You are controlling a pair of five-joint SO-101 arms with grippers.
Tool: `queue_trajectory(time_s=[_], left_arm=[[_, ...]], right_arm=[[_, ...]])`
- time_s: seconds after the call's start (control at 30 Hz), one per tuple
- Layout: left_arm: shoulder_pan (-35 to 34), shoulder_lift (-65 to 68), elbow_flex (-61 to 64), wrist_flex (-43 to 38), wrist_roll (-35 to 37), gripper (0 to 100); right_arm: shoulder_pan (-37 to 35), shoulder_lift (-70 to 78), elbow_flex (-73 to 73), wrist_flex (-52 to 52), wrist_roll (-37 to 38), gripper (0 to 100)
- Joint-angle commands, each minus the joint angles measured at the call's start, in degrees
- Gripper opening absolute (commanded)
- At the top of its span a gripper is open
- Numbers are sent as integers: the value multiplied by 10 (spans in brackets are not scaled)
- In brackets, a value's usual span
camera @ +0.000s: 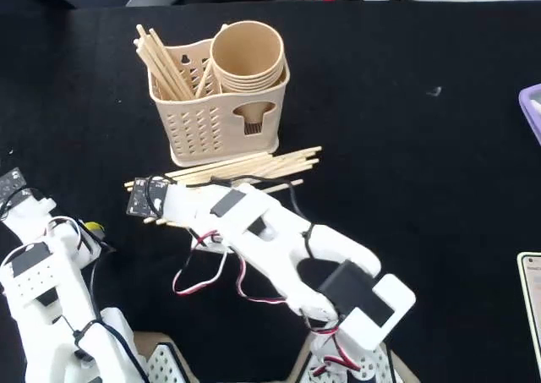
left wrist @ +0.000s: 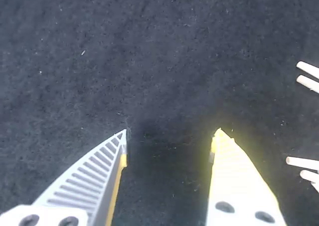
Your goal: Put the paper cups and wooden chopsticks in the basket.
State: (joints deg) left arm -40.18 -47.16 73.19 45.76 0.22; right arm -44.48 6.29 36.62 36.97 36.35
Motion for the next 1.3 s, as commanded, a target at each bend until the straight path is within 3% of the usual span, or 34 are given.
queue_trajectory(time_s=[0.0, 0.2, 0.27, 0.53, 0.87, 1.1, 1.27], left_arm=[[-4, -12, -24, -4, 4, 270], [-3, -12, -24, -4, 4, 270], [-3, -12, -24, -4, 3, 270], [-3, -12, -24, -4, 3, 270], [-3, -12, -24, -4, 3, 270], [-3, -11, -24, -4, 2, 270], [-2, -11, -24, -4, 2, 270]], right_arm=[[-7, 0, -28, 37, 5, 312], [-2, 0, -27, 59, 5, 6], [10, -7, -25, 59, 5, 38], [63, -109, 4, 60, 5, 11], [68, -193, 147, 58, 5, 15], [65, -153, 146, 59, 4, 229], [69, -149, 146, 64, 5, 159]])
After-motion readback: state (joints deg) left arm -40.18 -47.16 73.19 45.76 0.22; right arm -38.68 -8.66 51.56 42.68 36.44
